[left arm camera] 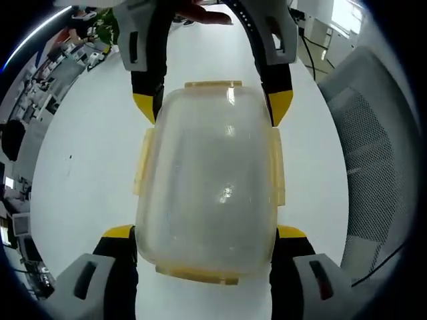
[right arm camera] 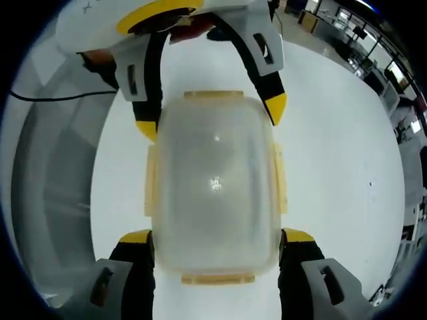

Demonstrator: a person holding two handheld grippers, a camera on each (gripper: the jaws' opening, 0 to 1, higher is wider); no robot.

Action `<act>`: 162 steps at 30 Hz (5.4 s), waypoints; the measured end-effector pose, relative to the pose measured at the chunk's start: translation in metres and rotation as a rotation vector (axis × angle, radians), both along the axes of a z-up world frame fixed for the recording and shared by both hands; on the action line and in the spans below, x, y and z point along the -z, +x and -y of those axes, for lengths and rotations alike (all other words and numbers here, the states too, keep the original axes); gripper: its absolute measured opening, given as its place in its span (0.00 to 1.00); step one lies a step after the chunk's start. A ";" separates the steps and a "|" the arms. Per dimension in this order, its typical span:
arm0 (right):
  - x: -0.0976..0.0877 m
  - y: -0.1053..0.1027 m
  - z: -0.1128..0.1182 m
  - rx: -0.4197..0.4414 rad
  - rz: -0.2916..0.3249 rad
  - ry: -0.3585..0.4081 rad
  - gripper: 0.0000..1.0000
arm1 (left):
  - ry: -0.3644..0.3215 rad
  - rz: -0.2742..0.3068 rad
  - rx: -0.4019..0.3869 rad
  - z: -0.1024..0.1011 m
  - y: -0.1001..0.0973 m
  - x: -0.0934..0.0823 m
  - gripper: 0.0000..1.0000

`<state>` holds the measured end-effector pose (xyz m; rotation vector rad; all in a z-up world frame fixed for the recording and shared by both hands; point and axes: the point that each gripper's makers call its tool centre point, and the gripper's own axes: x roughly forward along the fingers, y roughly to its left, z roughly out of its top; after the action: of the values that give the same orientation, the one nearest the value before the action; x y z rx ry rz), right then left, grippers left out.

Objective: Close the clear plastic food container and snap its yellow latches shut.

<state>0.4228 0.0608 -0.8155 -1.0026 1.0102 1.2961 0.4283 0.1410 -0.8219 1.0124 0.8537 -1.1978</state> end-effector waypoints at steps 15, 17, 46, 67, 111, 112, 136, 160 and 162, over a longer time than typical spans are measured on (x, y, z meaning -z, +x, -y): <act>-0.001 0.016 0.003 0.003 -0.003 0.010 0.76 | -0.004 0.001 0.006 0.004 0.017 -0.001 0.83; 0.000 0.018 0.003 0.003 -0.003 0.009 0.77 | -0.004 0.001 0.006 0.004 0.019 0.000 0.83; 0.002 0.034 0.005 -0.013 -0.006 -0.005 0.77 | -0.012 0.003 -0.002 0.007 0.034 0.000 0.83; 0.003 0.034 0.005 -0.012 0.032 -0.005 0.80 | 0.004 0.036 0.019 0.006 0.035 0.002 0.85; -0.039 0.025 0.006 0.289 0.155 0.229 0.84 | -0.171 0.066 -0.225 -0.002 0.012 -0.026 0.92; -0.039 0.024 0.006 0.297 0.155 0.234 0.84 | -0.176 0.067 -0.231 -0.003 0.012 -0.026 0.92; -0.063 0.011 0.024 0.520 0.224 0.423 0.80 | -0.322 0.140 -0.406 -0.019 -0.003 -0.041 0.90; -0.079 -0.019 0.058 0.680 0.334 0.585 0.80 | -0.562 0.153 -0.545 -0.028 -0.035 -0.065 0.90; -0.080 -0.023 0.060 0.688 0.347 0.596 0.80 | -0.584 0.151 -0.563 -0.030 -0.038 -0.066 0.91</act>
<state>0.3995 0.0011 -0.7351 -0.3411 0.5585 0.7320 0.3902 0.1710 -0.7554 0.3409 0.5595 -0.7954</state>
